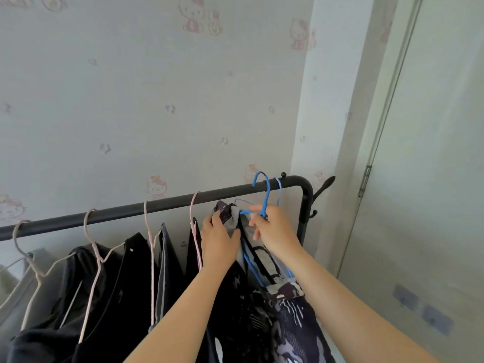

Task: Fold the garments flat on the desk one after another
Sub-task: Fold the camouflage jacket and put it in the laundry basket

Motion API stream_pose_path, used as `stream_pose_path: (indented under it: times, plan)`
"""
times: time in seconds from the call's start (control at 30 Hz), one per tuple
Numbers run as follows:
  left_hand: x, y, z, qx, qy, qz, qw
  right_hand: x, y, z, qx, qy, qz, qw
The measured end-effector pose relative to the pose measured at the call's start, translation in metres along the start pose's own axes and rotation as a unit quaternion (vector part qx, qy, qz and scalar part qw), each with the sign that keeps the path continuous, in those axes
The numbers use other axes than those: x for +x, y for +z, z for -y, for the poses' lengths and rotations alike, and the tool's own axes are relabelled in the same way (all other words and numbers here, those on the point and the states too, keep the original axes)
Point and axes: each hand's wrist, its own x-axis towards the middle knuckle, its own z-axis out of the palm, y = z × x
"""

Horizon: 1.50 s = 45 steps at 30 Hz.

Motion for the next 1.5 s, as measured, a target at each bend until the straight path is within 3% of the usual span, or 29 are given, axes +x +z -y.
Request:
stream_pose_path:
  times: [0.3, 0.43, 0.53, 0.77, 0.87, 1.0, 1.17, 1.4, 1.5]
  plan:
    - [-0.026, 0.016, -0.01, 0.098, 0.086, 0.079, 0.988, -0.041, -0.035, -0.019, -0.051, 0.074, -0.036, 0.995]
    - [-0.039, 0.027, -0.011, 0.141, 0.135, 0.14, 0.971, -0.067, -0.045, -0.03, -0.019, 0.118, -0.093, 0.989]
    - [-0.056, 0.029, -0.011, 0.114, 0.14, 0.177, 0.968, -0.089, -0.055, -0.044, -0.027, 0.146, -0.115, 0.982]
    - [-0.089, 0.032, -0.021, 0.253, 0.164, 0.233, 0.925, -0.133, -0.089, -0.071, -0.079, 0.112, -0.08, 0.987]
    - [-0.105, 0.034, -0.025, 0.256, 0.173, 0.227, 0.924, -0.152, -0.114, -0.086, -0.093, 0.088, -0.082, 0.988]
    - [-0.108, 0.025, -0.017, 0.227, 0.125, 0.216, 0.941, -0.166, -0.151, -0.109, -0.13, 0.101, -0.038, 0.986]
    - [-0.116, 0.008, -0.009, 0.172, 0.084, 0.165, 0.968, -0.176, -0.176, -0.123, -0.097, 0.092, -0.017, 0.991]
    - [-0.132, -0.007, -0.005, 0.106, 0.032, 0.119, 0.987, -0.17, -0.197, -0.128, 0.12, 0.116, -0.124, 0.978]
    - [-0.143, -0.004, -0.014, 0.114, 0.043, 0.117, 0.986, -0.163, -0.193, -0.116, 0.147, 0.093, -0.129, 0.976]
